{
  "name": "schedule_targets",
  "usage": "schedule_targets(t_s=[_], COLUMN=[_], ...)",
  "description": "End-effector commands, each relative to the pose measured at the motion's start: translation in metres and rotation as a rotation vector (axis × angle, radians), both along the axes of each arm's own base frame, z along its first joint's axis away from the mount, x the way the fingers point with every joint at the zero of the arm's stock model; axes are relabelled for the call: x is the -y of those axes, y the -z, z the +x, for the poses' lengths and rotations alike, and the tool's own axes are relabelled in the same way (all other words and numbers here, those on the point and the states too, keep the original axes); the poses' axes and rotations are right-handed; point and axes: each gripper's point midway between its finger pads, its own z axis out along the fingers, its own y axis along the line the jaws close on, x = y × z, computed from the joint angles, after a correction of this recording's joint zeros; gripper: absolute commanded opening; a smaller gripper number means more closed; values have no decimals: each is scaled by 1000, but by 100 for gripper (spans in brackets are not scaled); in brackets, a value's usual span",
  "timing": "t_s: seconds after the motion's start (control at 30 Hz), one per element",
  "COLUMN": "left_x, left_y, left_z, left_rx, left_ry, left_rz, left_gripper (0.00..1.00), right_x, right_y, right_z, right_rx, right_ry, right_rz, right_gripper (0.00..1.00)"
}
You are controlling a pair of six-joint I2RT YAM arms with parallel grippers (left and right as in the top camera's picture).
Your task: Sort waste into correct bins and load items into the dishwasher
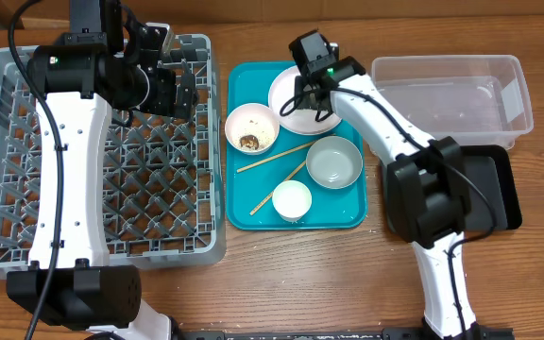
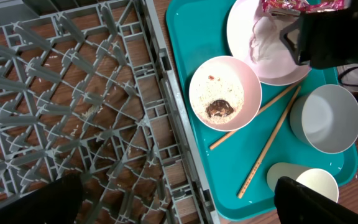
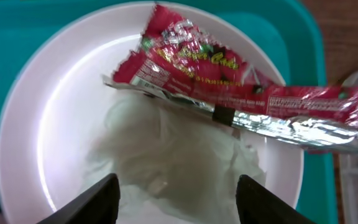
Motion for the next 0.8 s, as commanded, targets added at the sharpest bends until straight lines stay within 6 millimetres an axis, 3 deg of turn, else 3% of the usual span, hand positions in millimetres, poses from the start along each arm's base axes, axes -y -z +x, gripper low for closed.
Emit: schedule_targets(t_s=[0.0, 0.17, 0.27, 0.3, 0.33, 0.37, 0.47, 0.53, 0.63, 0.67, 0.7, 0.73, 0.77], left_x=[0, 0, 0, 0, 0, 0, 0, 0, 0, 0, 0, 0, 0], left_y=[-6, -6, -6, -6, -6, -6, -6, -6, -6, -6, -6, -6, -6], left_z=[3, 3, 3, 3, 3, 3, 3, 3, 3, 3, 3, 3, 3], left_rx=[15, 15, 15, 14, 15, 15, 15, 15, 15, 15, 15, 14, 15], left_ry=[-13, -13, -13, -13, -13, -13, -13, -13, -13, -13, -13, -12, -13], left_rz=[-1, -1, -1, -1, -1, -1, -1, -1, -1, -1, -1, -1, -1], left_gripper=[100, 100, 100, 100, 100, 100, 100, 100, 100, 100, 100, 100, 100], right_x=[0, 1, 1, 1, 1, 1, 1, 0, -3, -5, -7, -7, -5], right_y=[8, 23, 23, 23, 23, 23, 14, -11, -66, -91, -131, -159, -176], right_z=[5, 5, 5, 5, 5, 5, 3, 3, 2, -1, -9, -16, -22], right_rx=[3, -18, -18, -18, -19, -19, -21, -6, 34, 49, 72, 89, 100], right_ry=[0, 0, 1, 1, 1, 1, 0, -2, -11, -19, -34, -43, -47], right_rz=[-17, -27, -28, -28, -28, -28, -25, -12, 28, 53, 94, 122, 134], right_gripper=[61, 56, 33, 18, 9, 4, 4, 4, 4, 4, 4, 4, 4])
